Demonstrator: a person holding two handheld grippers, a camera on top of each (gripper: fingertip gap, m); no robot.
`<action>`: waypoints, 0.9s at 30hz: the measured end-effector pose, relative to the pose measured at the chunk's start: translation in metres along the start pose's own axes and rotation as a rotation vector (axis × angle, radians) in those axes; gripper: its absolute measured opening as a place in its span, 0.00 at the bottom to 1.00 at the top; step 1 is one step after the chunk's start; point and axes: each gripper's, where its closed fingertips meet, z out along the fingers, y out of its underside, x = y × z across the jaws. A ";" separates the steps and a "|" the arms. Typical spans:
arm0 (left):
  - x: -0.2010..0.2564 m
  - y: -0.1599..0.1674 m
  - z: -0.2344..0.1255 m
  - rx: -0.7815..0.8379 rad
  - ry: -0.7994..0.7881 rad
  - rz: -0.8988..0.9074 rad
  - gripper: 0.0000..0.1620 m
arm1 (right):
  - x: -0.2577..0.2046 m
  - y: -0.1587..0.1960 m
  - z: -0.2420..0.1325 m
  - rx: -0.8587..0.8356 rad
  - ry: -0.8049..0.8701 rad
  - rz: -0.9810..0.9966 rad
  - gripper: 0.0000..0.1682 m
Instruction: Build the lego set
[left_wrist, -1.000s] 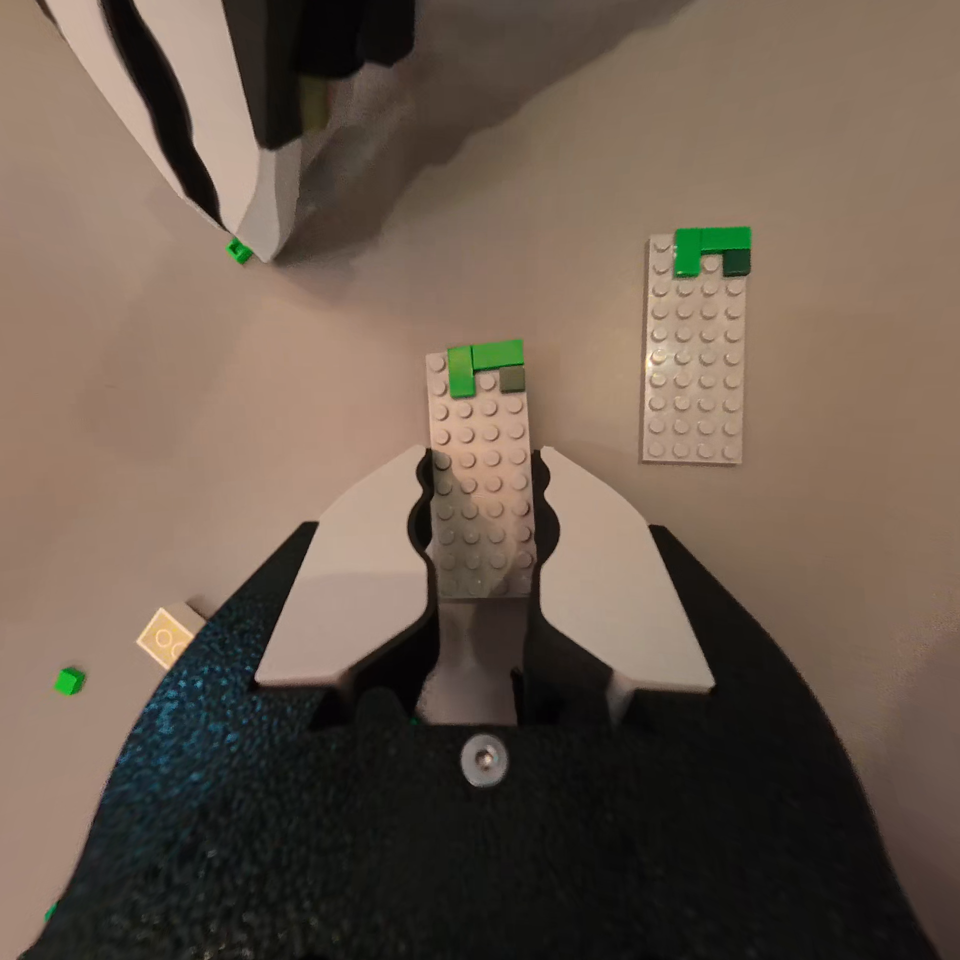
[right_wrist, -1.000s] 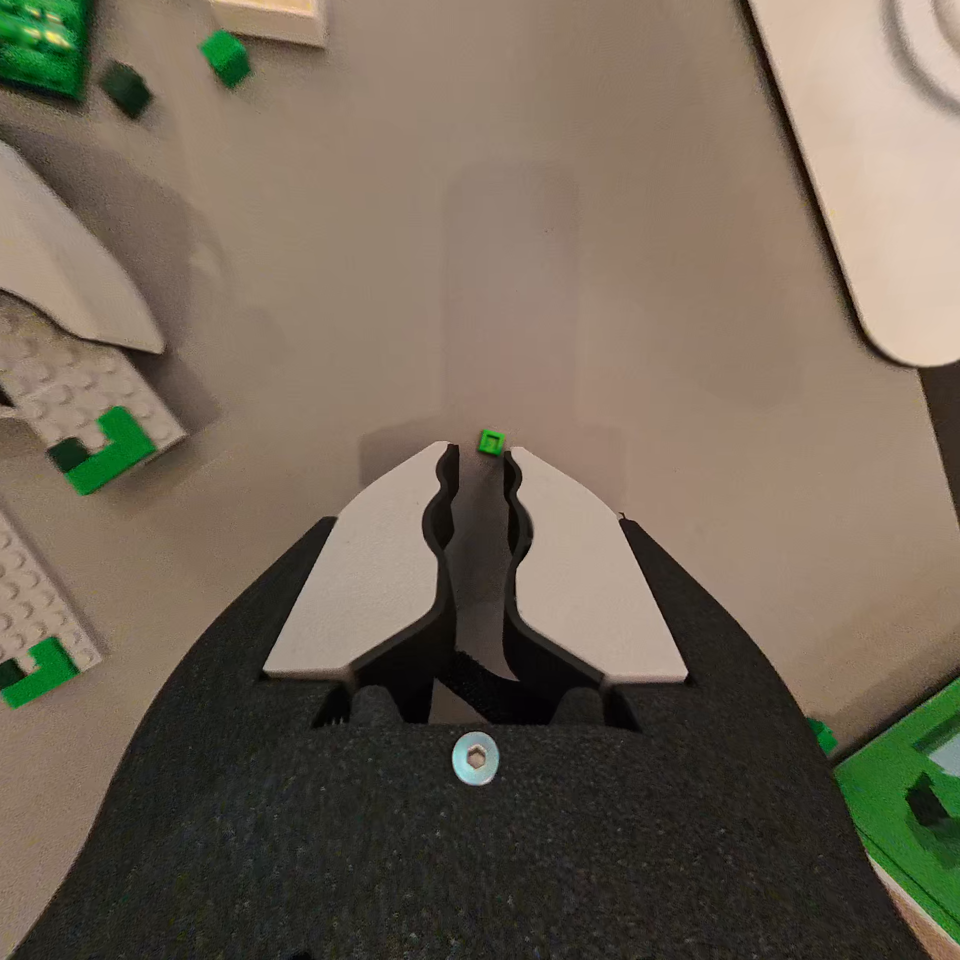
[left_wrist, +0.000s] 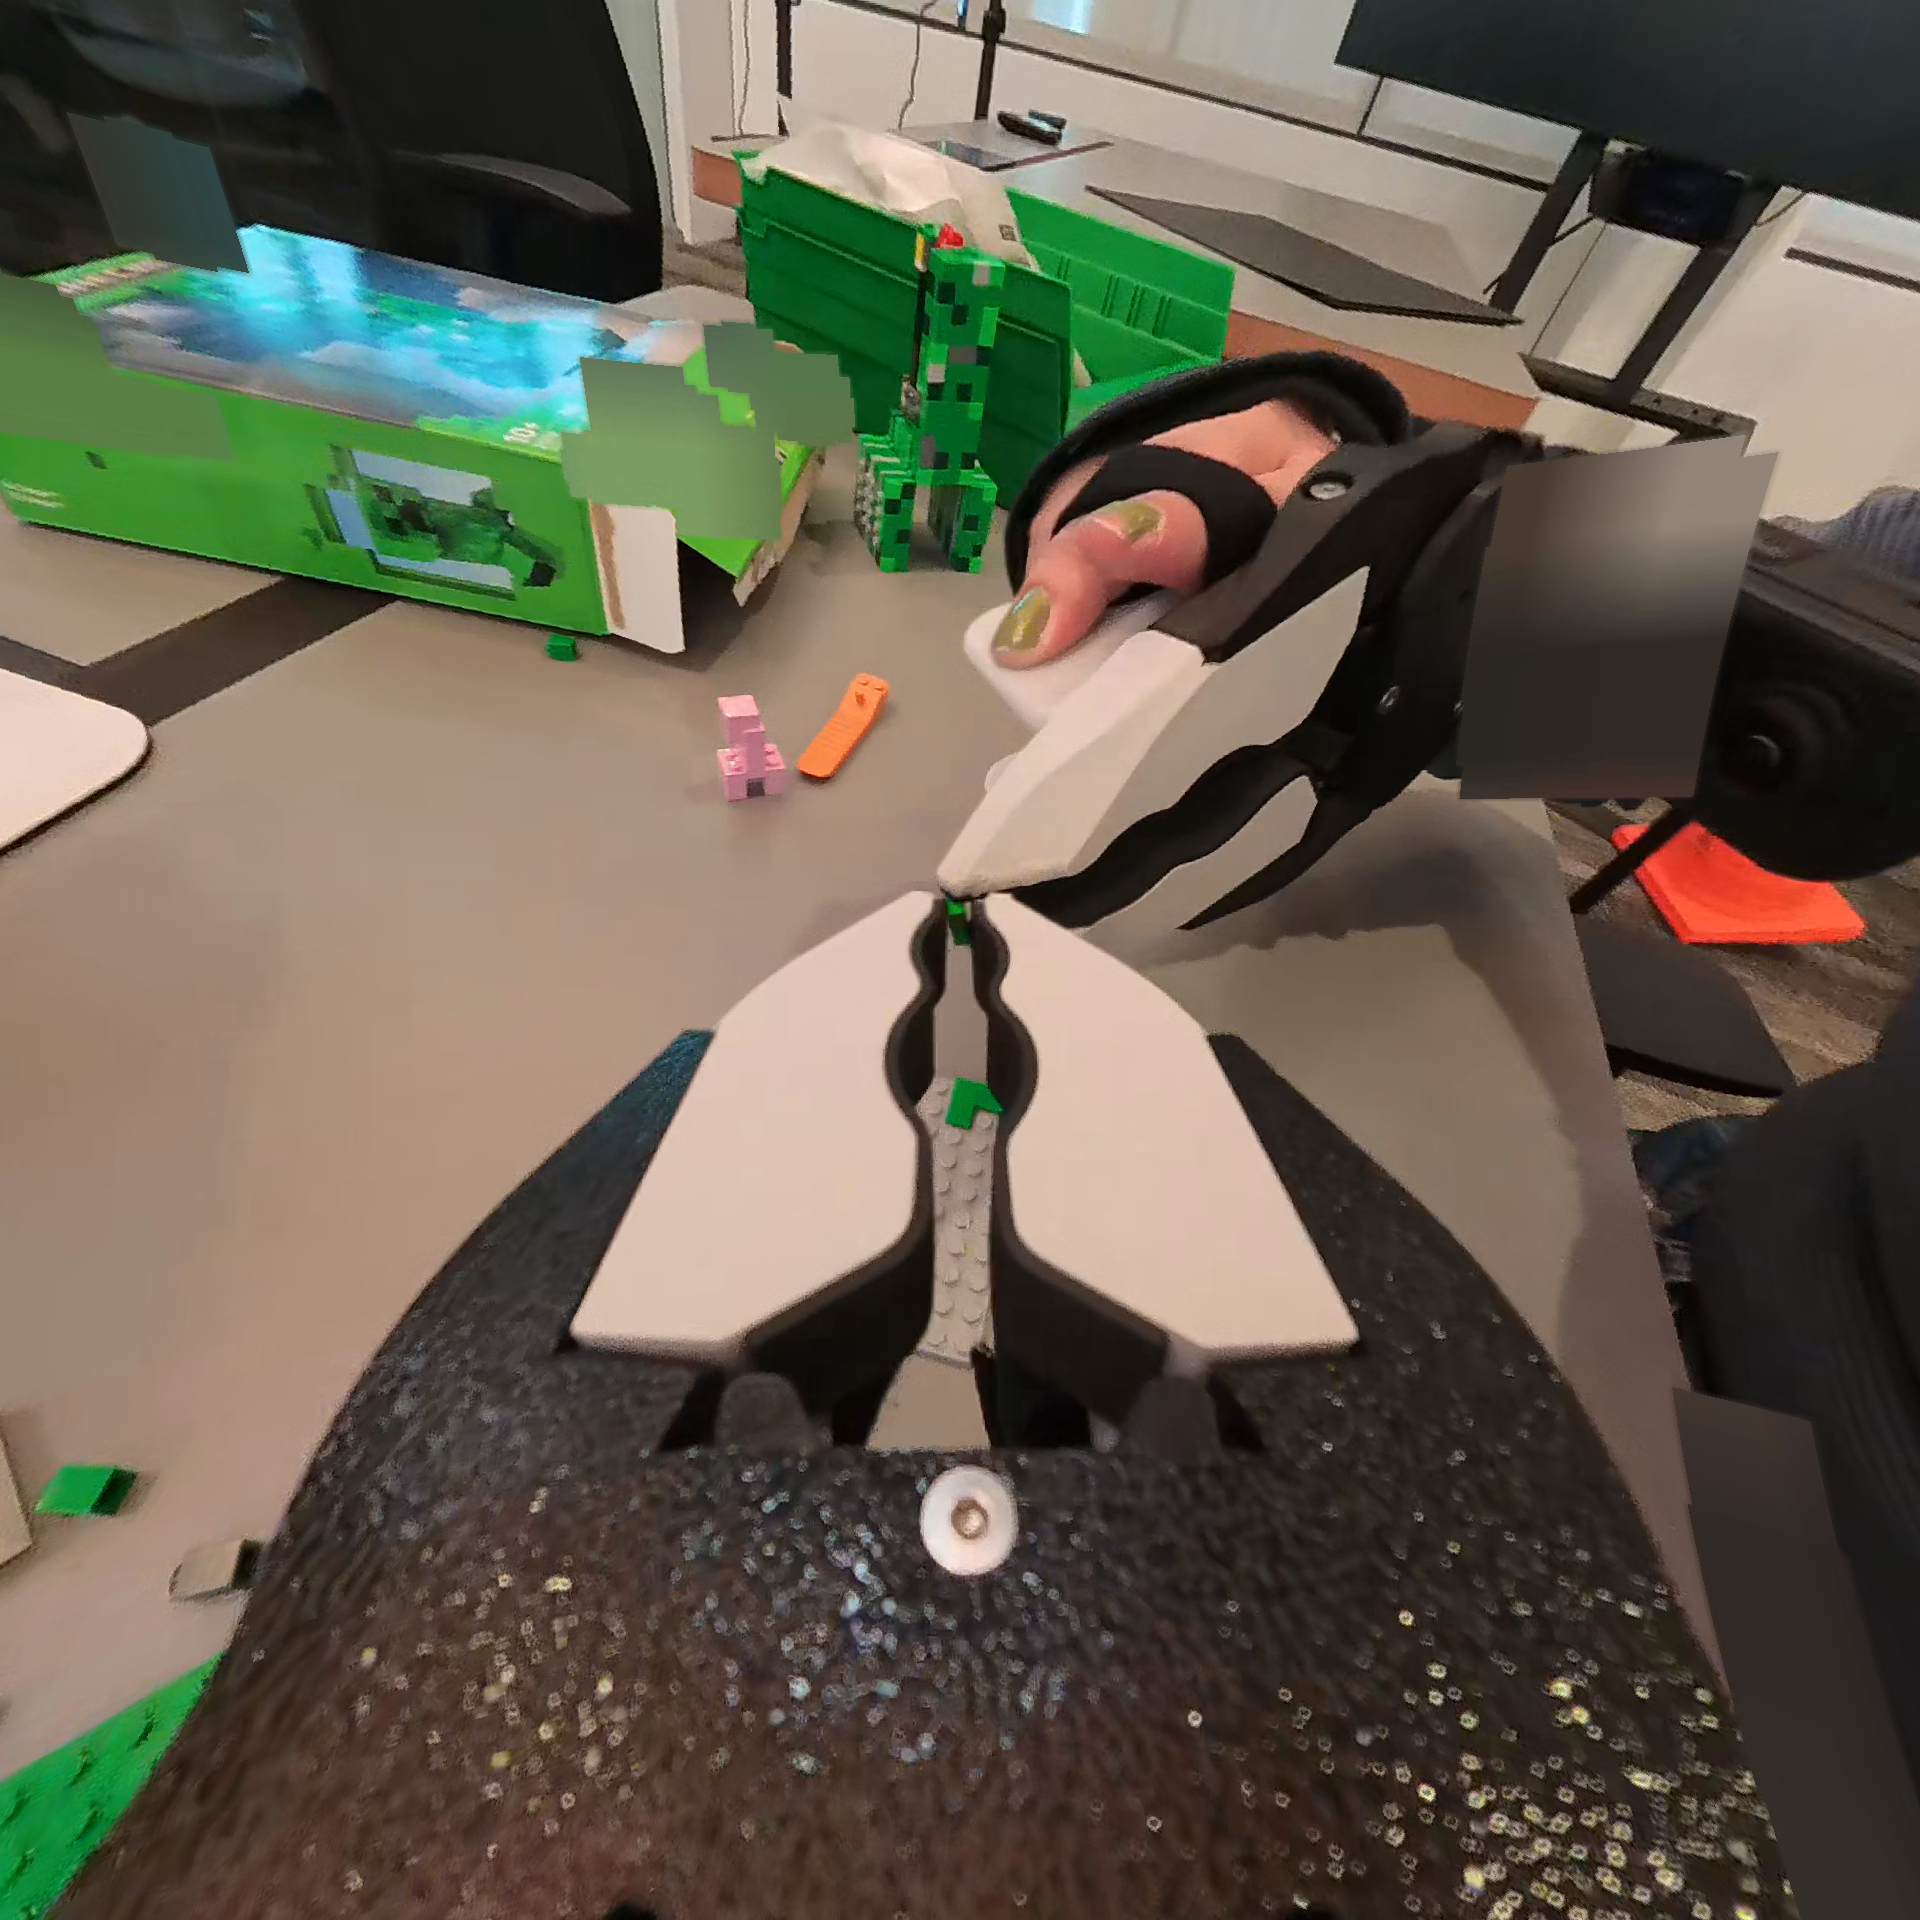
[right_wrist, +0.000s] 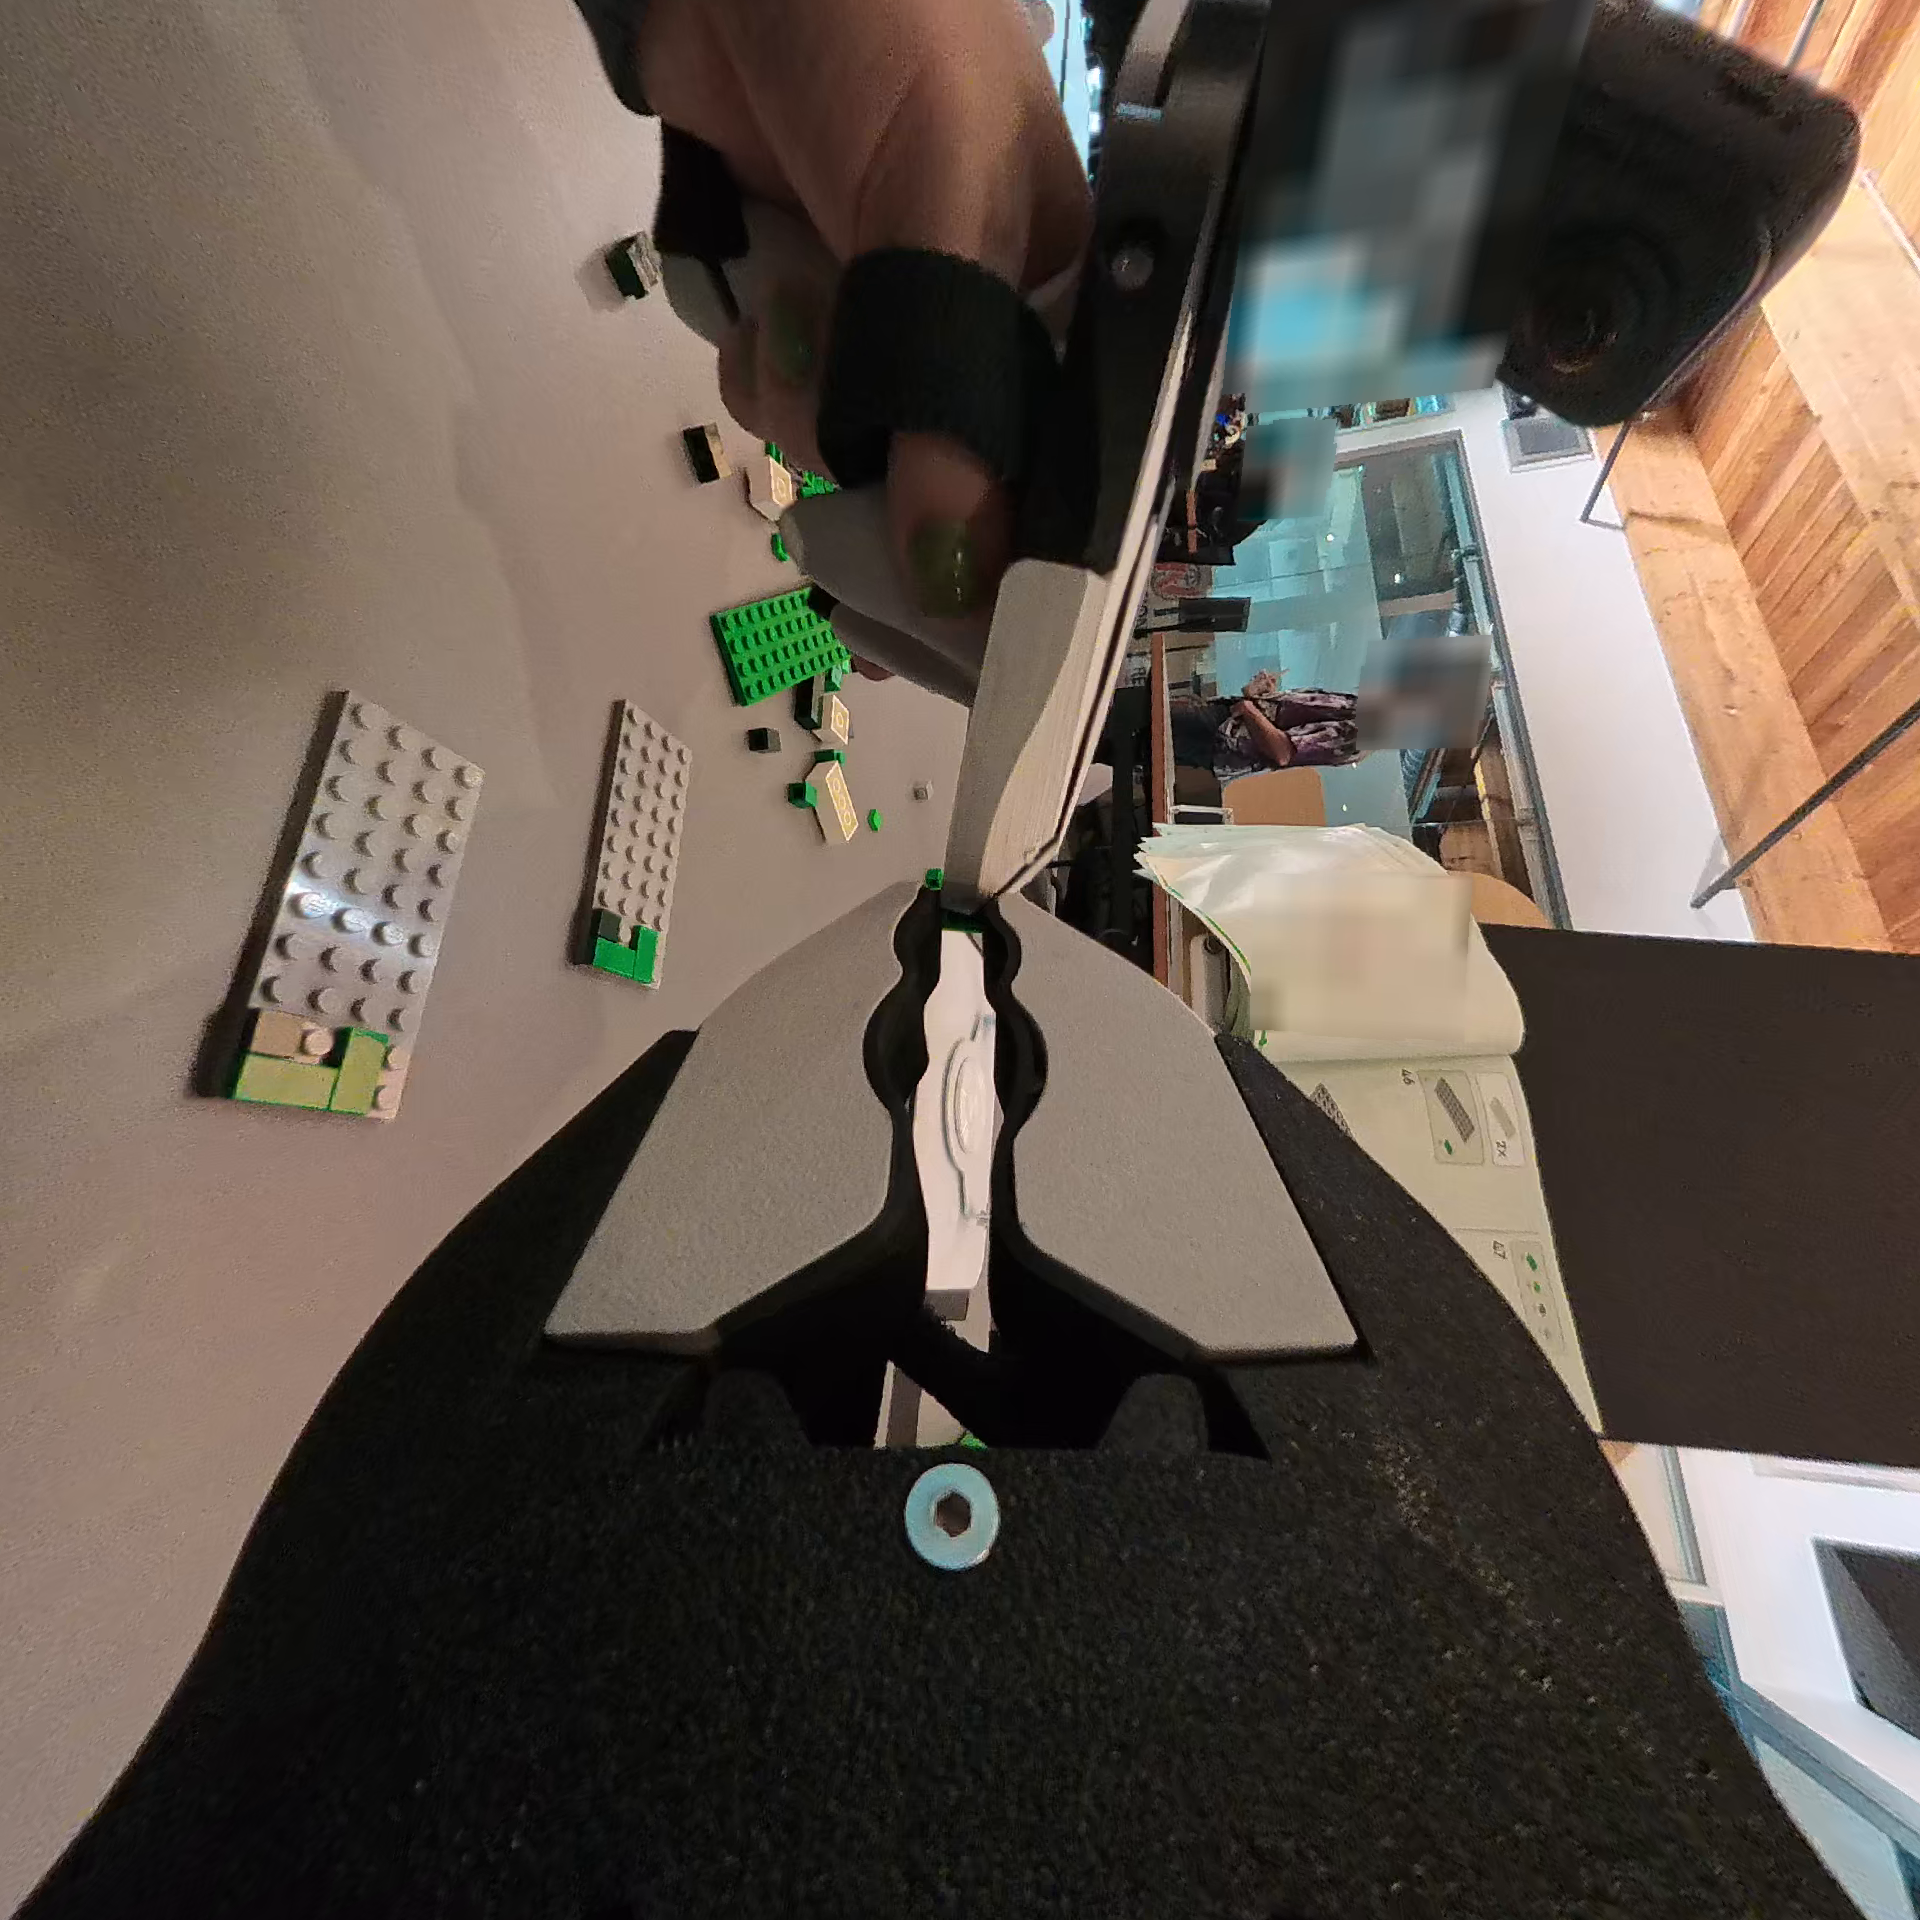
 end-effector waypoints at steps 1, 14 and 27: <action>0.002 0.000 0.001 -0.012 0.015 0.008 0.02 | -0.001 0.000 -0.001 0.007 0.004 0.004 0.04; -0.091 0.043 0.065 -0.468 -0.173 1.242 0.02 | -0.003 0.111 -0.067 -0.206 0.248 0.767 0.07; -0.132 0.075 0.088 -0.773 -0.050 1.498 0.02 | -0.012 0.133 -0.080 -0.260 0.296 0.817 0.03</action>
